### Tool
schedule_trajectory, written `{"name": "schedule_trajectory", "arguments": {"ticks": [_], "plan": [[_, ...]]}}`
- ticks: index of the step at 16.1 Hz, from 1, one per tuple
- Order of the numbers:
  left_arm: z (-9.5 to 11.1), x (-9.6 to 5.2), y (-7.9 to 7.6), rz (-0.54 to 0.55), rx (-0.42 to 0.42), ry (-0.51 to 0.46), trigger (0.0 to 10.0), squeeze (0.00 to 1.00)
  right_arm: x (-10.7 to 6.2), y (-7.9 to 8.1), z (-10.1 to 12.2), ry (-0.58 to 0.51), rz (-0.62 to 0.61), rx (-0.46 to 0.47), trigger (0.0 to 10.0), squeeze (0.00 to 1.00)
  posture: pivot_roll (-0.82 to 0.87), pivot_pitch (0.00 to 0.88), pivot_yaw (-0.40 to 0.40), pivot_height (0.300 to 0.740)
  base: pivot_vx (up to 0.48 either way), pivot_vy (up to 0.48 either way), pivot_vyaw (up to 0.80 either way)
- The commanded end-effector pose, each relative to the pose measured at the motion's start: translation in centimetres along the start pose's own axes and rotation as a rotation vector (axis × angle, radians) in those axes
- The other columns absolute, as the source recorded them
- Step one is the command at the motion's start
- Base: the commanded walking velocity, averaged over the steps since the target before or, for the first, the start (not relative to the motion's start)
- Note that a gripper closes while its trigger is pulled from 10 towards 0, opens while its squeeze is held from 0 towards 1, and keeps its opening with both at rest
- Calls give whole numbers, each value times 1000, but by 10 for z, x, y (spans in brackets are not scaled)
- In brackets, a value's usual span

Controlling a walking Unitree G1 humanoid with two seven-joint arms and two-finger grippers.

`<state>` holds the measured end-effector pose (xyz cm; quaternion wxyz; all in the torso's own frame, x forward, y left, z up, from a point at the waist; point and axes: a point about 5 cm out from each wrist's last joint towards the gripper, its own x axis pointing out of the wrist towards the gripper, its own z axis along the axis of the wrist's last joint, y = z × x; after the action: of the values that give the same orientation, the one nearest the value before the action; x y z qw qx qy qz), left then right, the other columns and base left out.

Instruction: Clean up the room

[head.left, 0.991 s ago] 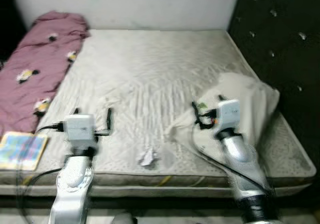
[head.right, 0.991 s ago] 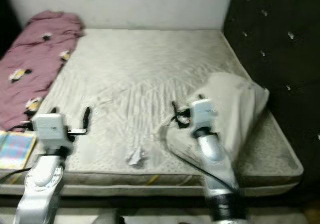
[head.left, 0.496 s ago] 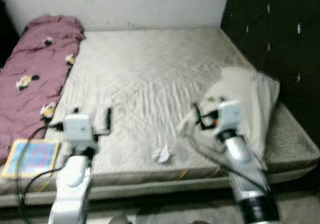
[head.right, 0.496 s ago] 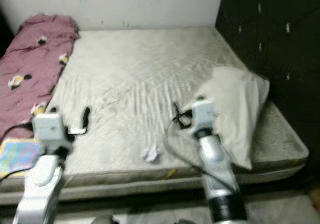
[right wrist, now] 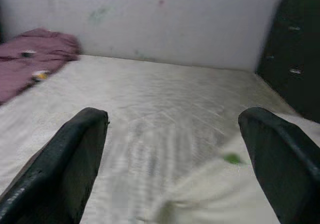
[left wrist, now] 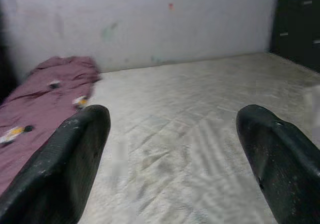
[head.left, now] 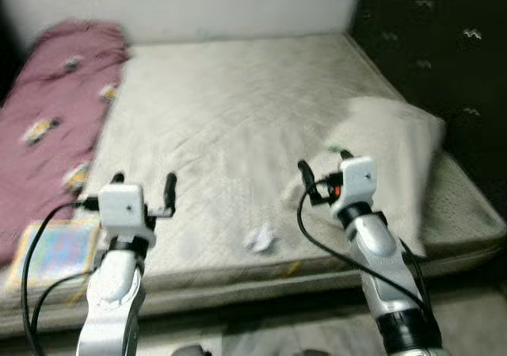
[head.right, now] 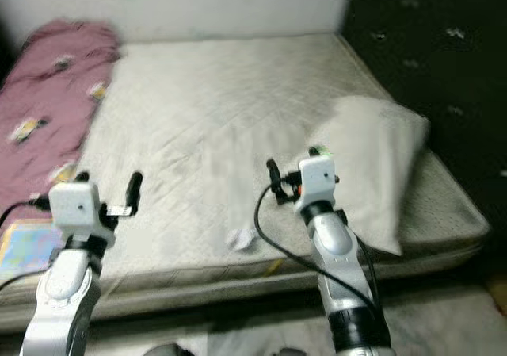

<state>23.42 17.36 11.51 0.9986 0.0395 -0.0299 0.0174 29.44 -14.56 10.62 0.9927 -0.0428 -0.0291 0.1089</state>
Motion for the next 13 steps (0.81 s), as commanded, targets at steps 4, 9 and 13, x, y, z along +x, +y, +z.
{"name": "schedule_trajectory", "arguments": {"ticks": [4, 9, 13], "plan": [[4, 0, -6, -26, -11, -15, 10000, 0, -1, -6, 2, -1, -25, -5, 10000, 0, 27, 59, 15, 740, 356, 0, -100], [3, 1, -5, 8, -18, -3, 10000, 0, -1, -7, 2, 3, -17, -15, 10000, 0, 27, 62, 10, 740, 0, 0, 0], [2, 1, -5, 9, -22, 0, 10000, 0, -1, -7, 2, 4, -15, -16, 10000, 0, 26, 65, 6, 740, 0, 64, 0]]}}
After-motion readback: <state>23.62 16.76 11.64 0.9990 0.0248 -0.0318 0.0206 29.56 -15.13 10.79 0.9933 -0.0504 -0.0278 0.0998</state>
